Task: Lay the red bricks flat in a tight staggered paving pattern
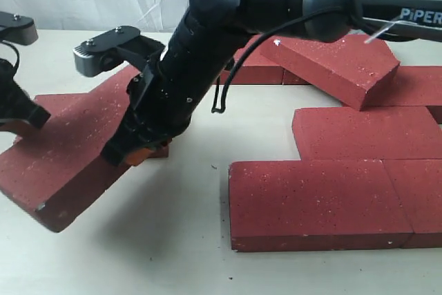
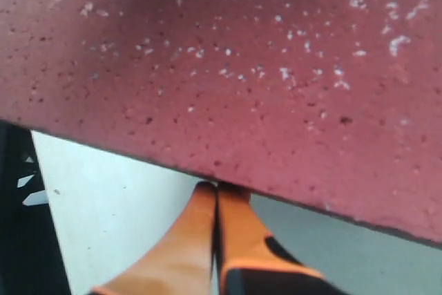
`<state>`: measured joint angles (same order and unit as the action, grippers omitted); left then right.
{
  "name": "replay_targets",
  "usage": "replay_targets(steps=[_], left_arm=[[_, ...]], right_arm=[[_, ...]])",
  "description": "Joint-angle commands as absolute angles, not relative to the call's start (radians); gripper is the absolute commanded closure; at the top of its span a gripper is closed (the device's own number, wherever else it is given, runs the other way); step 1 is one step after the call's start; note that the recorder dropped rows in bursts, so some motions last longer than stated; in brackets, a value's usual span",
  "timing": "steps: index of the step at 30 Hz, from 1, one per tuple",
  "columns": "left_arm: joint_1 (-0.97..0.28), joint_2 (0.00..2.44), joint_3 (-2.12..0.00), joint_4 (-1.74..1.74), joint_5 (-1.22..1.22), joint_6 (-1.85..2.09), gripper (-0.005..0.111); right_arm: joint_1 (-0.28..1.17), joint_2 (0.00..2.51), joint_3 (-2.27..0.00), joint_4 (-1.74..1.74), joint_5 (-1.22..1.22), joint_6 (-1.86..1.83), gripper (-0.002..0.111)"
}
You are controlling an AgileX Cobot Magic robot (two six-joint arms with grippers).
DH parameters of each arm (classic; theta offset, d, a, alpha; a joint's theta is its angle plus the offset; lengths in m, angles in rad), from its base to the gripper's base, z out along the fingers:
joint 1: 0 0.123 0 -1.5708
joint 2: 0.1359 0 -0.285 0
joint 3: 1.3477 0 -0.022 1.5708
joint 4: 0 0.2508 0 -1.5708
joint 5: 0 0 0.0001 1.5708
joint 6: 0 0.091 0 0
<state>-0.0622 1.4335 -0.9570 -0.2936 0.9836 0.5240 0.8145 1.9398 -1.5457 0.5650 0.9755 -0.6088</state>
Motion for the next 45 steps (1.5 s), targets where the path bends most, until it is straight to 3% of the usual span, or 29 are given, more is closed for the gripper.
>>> replay_targets(steps=[1, 8, 19, 27, 37, 42, 45], left_arm=[[-0.072, 1.390, -0.880, -0.262, 1.000, 0.496, 0.107], [-0.072, 1.386, -0.792, -0.217, 0.885, 0.478, 0.107], [-0.072, 1.386, -0.760, -0.121, 0.656, 0.390, 0.107], [-0.091, 1.356, -0.775, -0.242, 0.547, 0.340, 0.107], [-0.197, 1.344, -0.769, -0.700, 0.339, 0.614, 0.107], [-0.285, 1.439, -0.773, -0.907, 0.214, 0.817, 0.107], [-0.363, 1.604, -0.913, -0.941, 0.305, 0.916, 0.107]], right_arm=[[0.876, 1.930, -1.531, 0.614, 0.956, -0.601, 0.109], [0.955, 1.941, -1.431, 0.605, 0.841, -0.601, 0.109], [0.956, 2.037, -1.419, 0.610, 0.752, -0.601, 0.109], [0.892, 1.943, -1.473, 0.457, 0.884, -0.601, 0.109], [0.461, 1.747, -1.471, 0.255, 0.852, -0.496, 0.109], [0.231, 1.750, -1.471, 0.232, 0.802, -0.504, 0.109], [0.060, 1.804, -1.500, 0.237, 0.713, -0.511, 0.109]])
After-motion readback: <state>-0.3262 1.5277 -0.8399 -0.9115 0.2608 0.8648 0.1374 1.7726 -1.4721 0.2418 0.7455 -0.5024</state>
